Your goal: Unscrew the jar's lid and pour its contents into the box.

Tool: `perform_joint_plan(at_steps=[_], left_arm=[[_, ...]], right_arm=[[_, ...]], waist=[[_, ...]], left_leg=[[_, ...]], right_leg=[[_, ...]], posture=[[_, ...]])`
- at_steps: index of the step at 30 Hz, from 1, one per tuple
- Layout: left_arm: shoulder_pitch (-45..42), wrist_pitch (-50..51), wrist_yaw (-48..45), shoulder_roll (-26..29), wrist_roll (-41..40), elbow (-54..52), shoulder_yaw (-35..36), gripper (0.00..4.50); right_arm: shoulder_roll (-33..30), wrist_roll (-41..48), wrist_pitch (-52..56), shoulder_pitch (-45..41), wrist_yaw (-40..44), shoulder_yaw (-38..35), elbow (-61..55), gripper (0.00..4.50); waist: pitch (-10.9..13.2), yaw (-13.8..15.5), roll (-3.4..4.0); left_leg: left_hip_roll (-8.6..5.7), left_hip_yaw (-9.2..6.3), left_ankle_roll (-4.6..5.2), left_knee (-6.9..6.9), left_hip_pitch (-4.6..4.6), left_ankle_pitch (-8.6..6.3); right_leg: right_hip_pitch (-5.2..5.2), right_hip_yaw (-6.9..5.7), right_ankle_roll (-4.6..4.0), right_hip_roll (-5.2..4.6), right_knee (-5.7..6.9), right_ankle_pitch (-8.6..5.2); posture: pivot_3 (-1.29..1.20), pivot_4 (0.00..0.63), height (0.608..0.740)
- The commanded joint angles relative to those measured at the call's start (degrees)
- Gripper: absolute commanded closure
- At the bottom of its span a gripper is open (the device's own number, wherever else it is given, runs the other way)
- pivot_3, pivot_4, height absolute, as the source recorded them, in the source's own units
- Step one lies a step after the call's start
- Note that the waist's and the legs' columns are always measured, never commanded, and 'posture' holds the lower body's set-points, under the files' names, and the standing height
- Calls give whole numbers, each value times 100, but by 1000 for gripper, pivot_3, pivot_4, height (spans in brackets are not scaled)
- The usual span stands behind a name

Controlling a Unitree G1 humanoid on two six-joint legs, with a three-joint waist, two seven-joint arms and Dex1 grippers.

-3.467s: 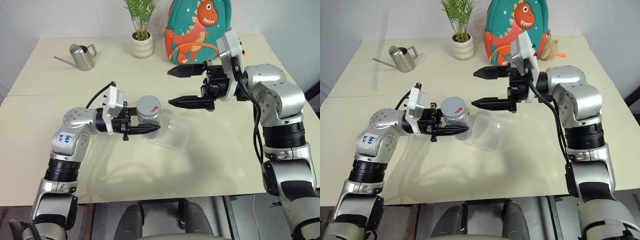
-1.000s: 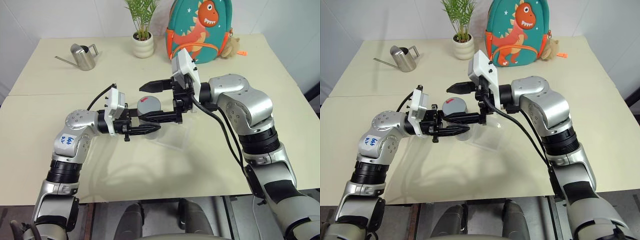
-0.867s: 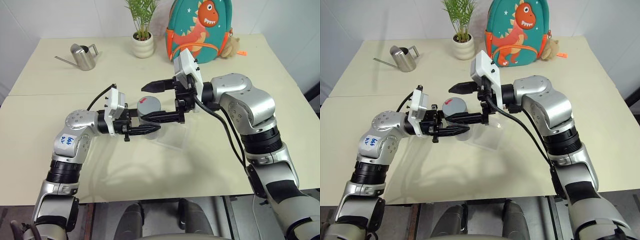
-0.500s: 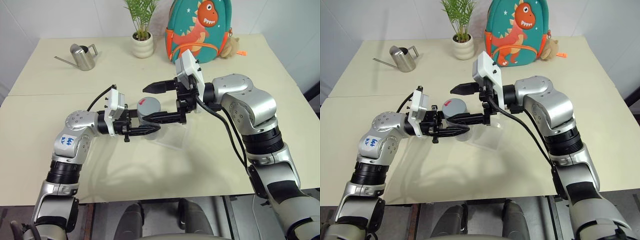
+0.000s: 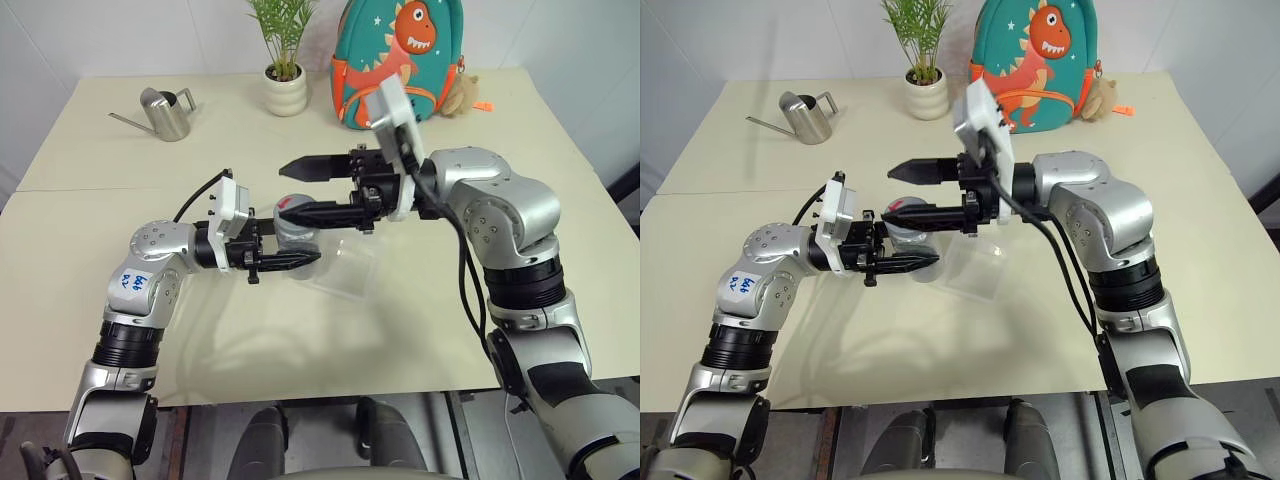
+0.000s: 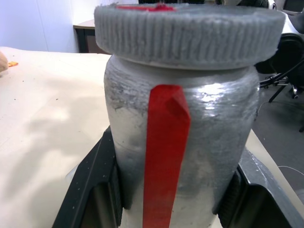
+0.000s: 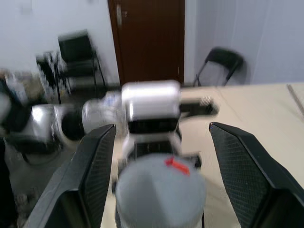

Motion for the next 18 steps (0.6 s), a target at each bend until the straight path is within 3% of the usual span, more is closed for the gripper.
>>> perform_joint_plan(at_steps=[1,8,11,13,18], left_arm=[[13,-68,-68,63,-39,-136,60,2557],[-40,-72,-94,57,-32,-52,69,2557],[-46,-73,-112,58,-30,-39,67,2557],[-56,-74,-121,53,-24,-23,64,2557],[-61,-61,-112,25,-23,-36,47,2557]], right_arm=[[-55,608,389,-76,-274,-576,-272,1219],[-467,169,180,254,-372,-270,-514,1219],[-323,99,73,135,-399,-136,-456,632],[-284,-97,-130,86,-347,53,-439,11],[-380,-382,-245,58,-13,542,-447,11]], waist=[[0,1,0],[0,3,0],[0,-28,0],[0,-26,0],[0,-4,0]], left_leg=[[0,0,0,0,0,0],[-1,0,7,0,0,-4],[0,2,9,-1,3,-5],[0,2,9,-3,6,-5],[0,3,9,-1,5,-5]], right_leg=[[0,0,0,0,0,0],[0,1,0,0,-1,0],[-1,4,-1,0,3,1],[-1,5,-1,1,4,1],[-1,6,-1,1,3,1]], posture=[[0,150,740],[0,150,740],[0,150,740],[0,150,740],[0,150,740]])
